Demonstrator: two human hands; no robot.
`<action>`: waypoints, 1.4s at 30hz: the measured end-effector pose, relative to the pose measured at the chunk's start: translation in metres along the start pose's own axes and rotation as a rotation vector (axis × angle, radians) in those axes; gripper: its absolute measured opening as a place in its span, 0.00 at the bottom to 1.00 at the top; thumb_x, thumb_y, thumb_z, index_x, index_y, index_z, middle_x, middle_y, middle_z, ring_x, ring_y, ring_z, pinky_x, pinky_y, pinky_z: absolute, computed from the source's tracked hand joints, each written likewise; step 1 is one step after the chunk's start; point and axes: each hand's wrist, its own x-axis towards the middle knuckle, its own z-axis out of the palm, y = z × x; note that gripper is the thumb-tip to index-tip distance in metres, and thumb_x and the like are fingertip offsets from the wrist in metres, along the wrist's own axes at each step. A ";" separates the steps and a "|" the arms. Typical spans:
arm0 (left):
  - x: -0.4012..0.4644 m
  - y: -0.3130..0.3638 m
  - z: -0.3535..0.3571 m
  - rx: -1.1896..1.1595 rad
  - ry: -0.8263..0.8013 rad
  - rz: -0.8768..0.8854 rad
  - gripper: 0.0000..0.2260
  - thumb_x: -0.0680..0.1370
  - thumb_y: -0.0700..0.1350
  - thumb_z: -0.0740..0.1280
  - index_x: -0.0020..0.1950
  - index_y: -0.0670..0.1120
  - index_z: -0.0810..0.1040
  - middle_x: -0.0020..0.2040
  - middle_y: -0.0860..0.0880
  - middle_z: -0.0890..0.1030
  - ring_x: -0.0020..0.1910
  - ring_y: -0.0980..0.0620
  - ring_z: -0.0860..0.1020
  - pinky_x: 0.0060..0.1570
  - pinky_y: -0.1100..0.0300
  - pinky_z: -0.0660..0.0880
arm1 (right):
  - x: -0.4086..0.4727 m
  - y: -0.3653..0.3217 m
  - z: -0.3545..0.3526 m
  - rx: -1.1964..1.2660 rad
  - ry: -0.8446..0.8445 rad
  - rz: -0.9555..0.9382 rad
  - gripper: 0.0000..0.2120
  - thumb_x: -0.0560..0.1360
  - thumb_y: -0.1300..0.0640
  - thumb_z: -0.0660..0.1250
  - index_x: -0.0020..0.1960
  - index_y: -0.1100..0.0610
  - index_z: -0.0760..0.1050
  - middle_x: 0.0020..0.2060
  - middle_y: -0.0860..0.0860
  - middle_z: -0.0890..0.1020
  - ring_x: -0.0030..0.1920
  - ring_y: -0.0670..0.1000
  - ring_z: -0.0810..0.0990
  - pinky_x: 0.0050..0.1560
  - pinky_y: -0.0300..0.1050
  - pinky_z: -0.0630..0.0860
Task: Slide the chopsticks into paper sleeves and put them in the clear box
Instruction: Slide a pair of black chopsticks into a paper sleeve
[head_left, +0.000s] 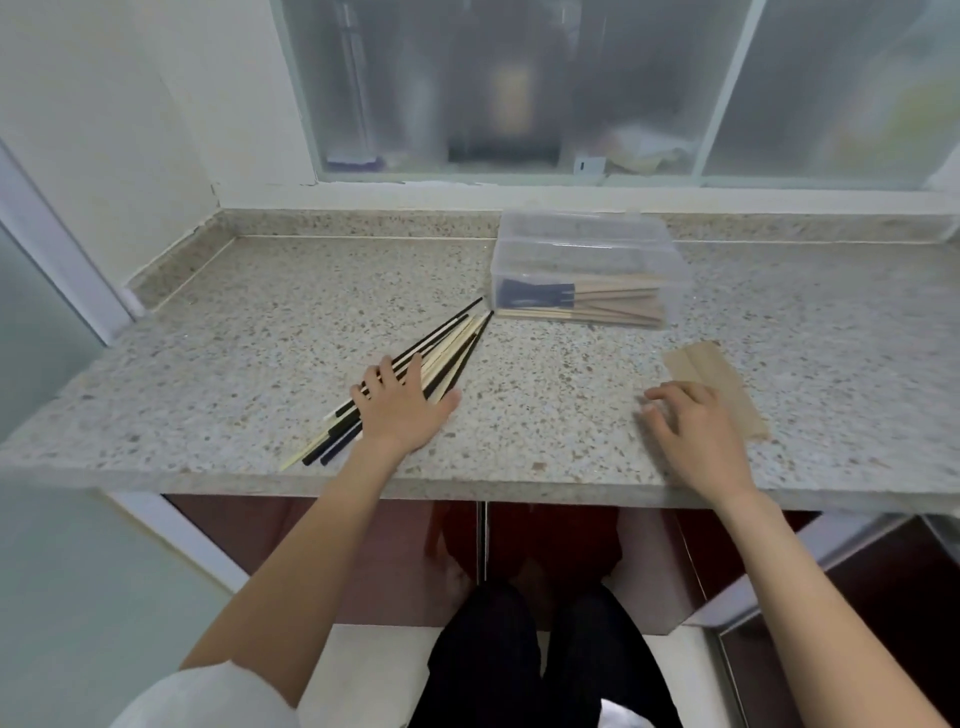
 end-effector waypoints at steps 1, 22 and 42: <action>-0.002 0.007 0.002 -0.006 0.004 0.011 0.36 0.75 0.68 0.51 0.77 0.50 0.50 0.77 0.41 0.49 0.74 0.38 0.48 0.70 0.39 0.46 | -0.001 0.006 -0.002 -0.028 0.018 0.008 0.11 0.77 0.57 0.65 0.56 0.60 0.79 0.56 0.59 0.79 0.59 0.60 0.72 0.61 0.52 0.66; -0.014 0.030 -0.018 0.091 0.216 0.334 0.19 0.75 0.61 0.64 0.58 0.49 0.79 0.59 0.48 0.75 0.61 0.48 0.69 0.58 0.55 0.66 | 0.019 -0.015 -0.002 -0.093 -0.138 0.103 0.17 0.75 0.51 0.68 0.60 0.58 0.74 0.54 0.57 0.77 0.52 0.59 0.77 0.49 0.52 0.76; -0.064 0.014 -0.046 -0.601 -0.008 0.110 0.08 0.78 0.44 0.61 0.51 0.48 0.80 0.37 0.54 0.78 0.30 0.57 0.71 0.30 0.64 0.64 | 0.014 -0.032 -0.017 0.362 -0.118 0.253 0.13 0.72 0.52 0.70 0.55 0.55 0.79 0.47 0.50 0.81 0.48 0.52 0.79 0.50 0.47 0.76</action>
